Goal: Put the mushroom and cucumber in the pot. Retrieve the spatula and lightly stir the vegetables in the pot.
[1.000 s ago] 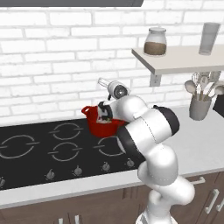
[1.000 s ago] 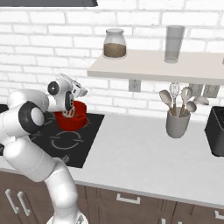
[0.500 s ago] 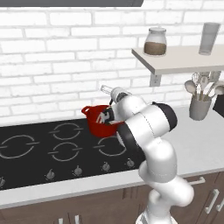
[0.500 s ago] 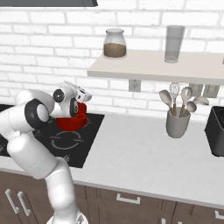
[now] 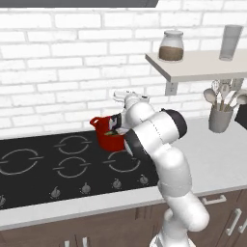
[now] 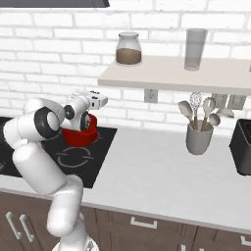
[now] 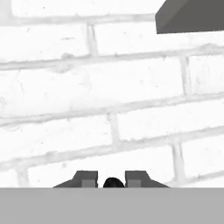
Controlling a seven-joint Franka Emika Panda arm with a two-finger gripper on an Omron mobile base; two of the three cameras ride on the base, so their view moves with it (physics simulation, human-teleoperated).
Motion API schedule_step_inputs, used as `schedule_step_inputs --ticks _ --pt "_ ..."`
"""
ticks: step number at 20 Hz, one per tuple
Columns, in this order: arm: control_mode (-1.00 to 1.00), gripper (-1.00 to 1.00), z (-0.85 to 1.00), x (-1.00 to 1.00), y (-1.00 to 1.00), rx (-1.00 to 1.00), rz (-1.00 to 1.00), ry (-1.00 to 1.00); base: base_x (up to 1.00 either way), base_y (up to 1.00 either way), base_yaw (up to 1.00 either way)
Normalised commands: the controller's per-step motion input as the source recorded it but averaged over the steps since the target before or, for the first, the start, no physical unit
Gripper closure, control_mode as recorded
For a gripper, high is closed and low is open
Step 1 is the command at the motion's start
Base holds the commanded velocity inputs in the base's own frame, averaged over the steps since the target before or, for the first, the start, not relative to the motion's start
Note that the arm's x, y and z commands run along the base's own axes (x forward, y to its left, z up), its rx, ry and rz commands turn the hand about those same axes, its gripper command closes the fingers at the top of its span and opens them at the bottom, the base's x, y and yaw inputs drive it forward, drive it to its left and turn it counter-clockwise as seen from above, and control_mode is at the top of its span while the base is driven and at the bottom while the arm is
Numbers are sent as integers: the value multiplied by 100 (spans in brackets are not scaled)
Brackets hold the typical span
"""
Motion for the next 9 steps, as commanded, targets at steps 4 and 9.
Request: schedule_step_inputs --ticks 4,9 --pt "-100 100 -11 1 0 -38 -15 -46 0 0 0" --pt "-100 100 -18 -24 22 -23 -11 -17 0 0 0"
